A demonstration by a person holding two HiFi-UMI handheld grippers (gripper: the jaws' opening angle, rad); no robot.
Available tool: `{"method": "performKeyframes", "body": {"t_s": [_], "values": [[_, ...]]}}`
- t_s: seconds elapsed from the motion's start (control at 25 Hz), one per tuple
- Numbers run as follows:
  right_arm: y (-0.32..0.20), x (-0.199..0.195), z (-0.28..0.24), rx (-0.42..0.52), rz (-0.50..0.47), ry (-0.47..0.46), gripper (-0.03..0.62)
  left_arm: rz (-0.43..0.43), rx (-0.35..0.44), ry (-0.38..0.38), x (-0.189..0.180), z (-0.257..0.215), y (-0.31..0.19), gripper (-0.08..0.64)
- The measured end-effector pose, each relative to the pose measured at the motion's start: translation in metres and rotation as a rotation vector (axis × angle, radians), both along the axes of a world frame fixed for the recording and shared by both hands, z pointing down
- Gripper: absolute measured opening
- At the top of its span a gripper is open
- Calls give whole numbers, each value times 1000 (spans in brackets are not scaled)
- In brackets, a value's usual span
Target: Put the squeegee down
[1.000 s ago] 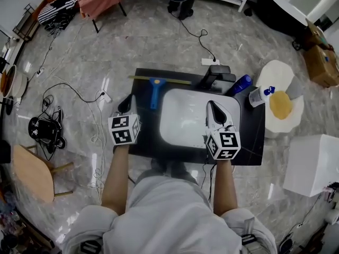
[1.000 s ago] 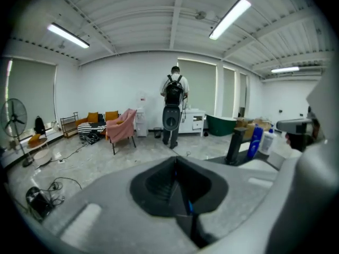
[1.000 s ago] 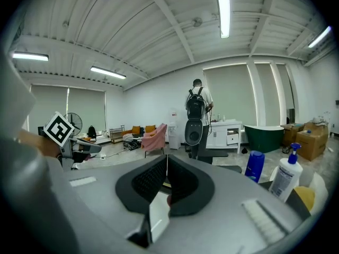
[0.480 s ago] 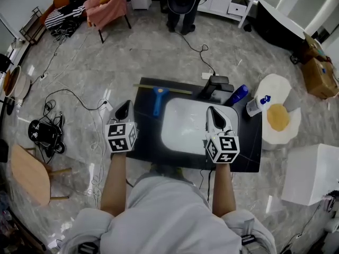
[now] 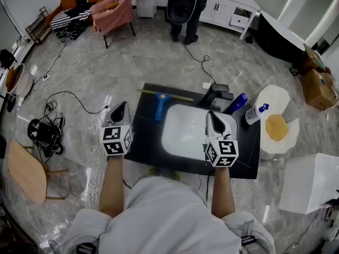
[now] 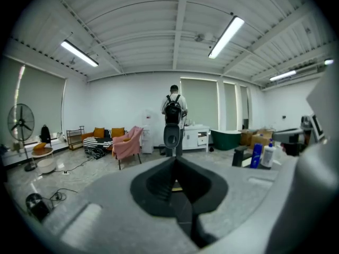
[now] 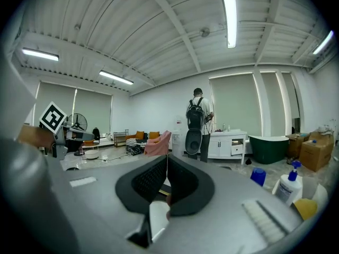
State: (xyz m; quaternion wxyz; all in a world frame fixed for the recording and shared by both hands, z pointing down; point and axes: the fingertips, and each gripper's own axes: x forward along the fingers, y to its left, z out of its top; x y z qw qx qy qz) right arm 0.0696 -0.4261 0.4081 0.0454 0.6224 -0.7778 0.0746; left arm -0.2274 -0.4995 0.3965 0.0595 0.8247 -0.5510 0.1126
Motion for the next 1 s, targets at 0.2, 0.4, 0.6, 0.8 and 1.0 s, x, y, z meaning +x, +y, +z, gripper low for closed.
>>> {"method": "performKeyframes", "body": {"t_s": [0.2,0.4,0.6,0.8,1.0], "values": [[2,0,-4,3,-6,1,5,2,38,1,-4,-11,4,-2],[4,2,-7,11,-8,5,5,16,52,20,-2,-18,7,-2],[4,5,-9,13,-8,11,5,35,74,-6,4,-21,7,-2],[2,9,-13,22,-1,8,5,42,74,5,5,-24,4,-2],[-3,18,-19,34,2,6,5,47,89,9,10,-30,1,-2]]}}
